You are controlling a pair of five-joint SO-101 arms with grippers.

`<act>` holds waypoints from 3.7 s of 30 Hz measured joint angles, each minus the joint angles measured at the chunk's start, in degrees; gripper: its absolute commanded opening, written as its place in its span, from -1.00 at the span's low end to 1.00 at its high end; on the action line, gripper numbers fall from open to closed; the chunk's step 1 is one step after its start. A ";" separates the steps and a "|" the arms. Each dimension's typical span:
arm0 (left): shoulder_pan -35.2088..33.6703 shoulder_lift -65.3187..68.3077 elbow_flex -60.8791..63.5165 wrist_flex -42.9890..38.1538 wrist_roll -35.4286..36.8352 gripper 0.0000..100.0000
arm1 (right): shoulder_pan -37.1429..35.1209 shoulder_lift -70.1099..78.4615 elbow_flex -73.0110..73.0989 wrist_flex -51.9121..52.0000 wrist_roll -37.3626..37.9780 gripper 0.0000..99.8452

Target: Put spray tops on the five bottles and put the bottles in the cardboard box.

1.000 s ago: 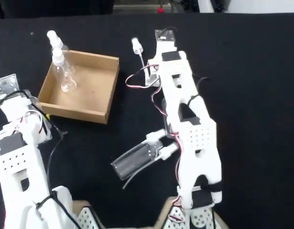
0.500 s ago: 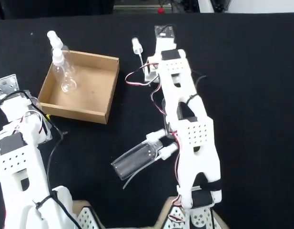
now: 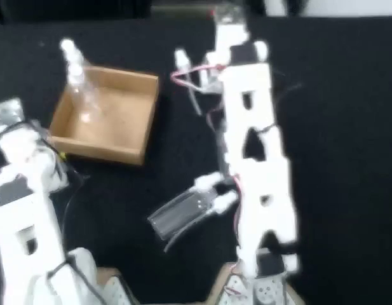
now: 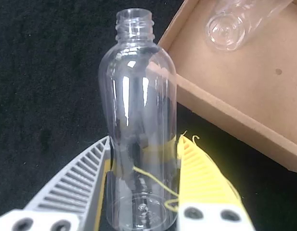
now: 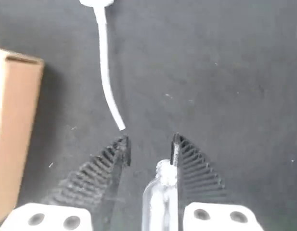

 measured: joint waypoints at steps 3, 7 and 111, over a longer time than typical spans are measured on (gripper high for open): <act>0.09 0.00 0.00 0.00 0.00 -0.83 | -1.67 2.37 -5.10 0.18 2.20 -0.71; 0.09 0.00 0.00 0.00 0.00 -0.83 | -2.11 7.47 -11.16 0.35 3.43 -0.71; 50.64 53.45 -16.53 -62.51 16.00 -0.47 | 38.59 -48.88 88.62 -30.15 19.52 -0.71</act>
